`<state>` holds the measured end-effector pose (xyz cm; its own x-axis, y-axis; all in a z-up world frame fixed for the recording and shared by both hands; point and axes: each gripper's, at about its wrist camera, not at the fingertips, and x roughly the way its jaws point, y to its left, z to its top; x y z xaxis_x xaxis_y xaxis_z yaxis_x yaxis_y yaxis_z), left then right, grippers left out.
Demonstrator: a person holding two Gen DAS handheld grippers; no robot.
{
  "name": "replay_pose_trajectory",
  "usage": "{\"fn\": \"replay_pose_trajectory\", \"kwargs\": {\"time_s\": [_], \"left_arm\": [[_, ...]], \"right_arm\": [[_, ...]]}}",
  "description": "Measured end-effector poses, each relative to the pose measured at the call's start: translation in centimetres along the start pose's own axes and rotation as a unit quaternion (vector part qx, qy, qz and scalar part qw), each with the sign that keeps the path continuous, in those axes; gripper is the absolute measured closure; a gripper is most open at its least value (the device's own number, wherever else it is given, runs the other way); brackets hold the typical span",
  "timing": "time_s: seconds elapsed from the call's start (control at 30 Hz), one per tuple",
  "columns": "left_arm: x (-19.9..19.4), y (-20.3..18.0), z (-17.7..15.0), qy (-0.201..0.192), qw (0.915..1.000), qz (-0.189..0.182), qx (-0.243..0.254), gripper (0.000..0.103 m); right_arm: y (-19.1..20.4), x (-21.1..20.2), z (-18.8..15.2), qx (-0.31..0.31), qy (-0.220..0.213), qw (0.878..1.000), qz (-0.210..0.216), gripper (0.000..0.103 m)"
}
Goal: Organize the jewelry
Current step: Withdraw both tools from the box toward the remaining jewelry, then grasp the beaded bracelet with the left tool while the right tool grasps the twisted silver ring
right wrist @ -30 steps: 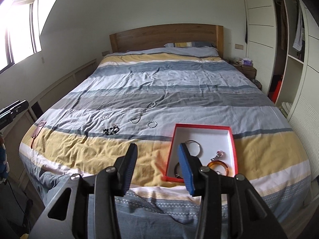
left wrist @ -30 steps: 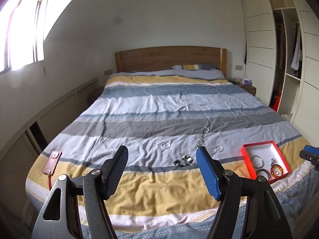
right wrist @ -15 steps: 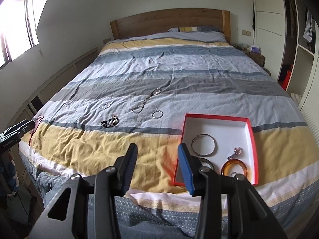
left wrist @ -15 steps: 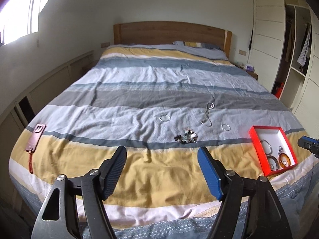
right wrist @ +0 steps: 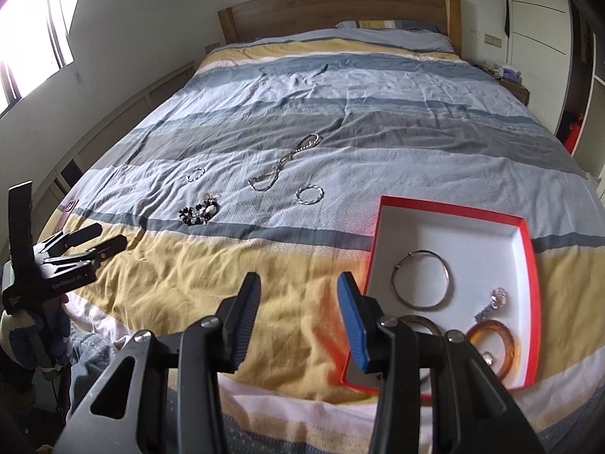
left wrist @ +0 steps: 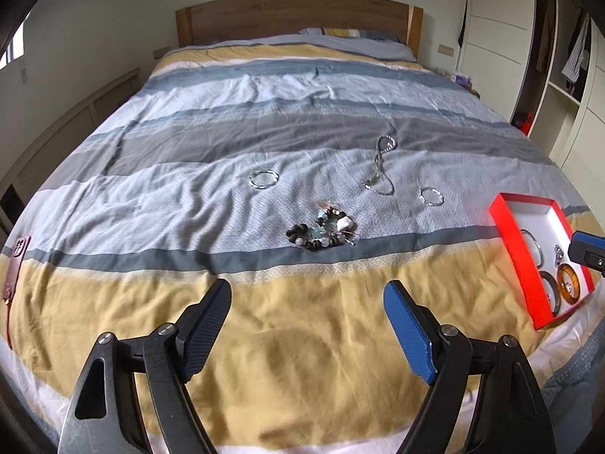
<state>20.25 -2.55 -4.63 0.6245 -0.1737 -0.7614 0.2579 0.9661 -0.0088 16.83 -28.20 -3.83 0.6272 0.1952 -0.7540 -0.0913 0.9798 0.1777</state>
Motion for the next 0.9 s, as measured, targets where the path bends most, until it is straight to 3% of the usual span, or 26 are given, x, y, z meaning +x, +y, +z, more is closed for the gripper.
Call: {"fn": "replay_pose_trajectory", "kwargs": {"time_s": [0.37, 0.53, 0.9], "left_arm": [[8.1, -0.6, 2.5, 0.031, 0.9995, 0.001, -0.002, 0.016], [12.7, -0.6, 2.9, 0.052, 0.9983, 0.024, 0.005, 0.016], [16.0, 0.1, 3.0, 0.028, 0.9995, 0.014, -0.012, 0.014]], "right_arm": [[0.0, 5.2, 0.9, -0.003, 0.03, 1.0, 0.008, 0.063], [0.1, 6.7, 1.0, -0.007, 0.042, 0.999, 0.004, 0.063], [0.7, 12.0, 4.1, -0.009, 0.06, 0.998, -0.011, 0.063]]}}
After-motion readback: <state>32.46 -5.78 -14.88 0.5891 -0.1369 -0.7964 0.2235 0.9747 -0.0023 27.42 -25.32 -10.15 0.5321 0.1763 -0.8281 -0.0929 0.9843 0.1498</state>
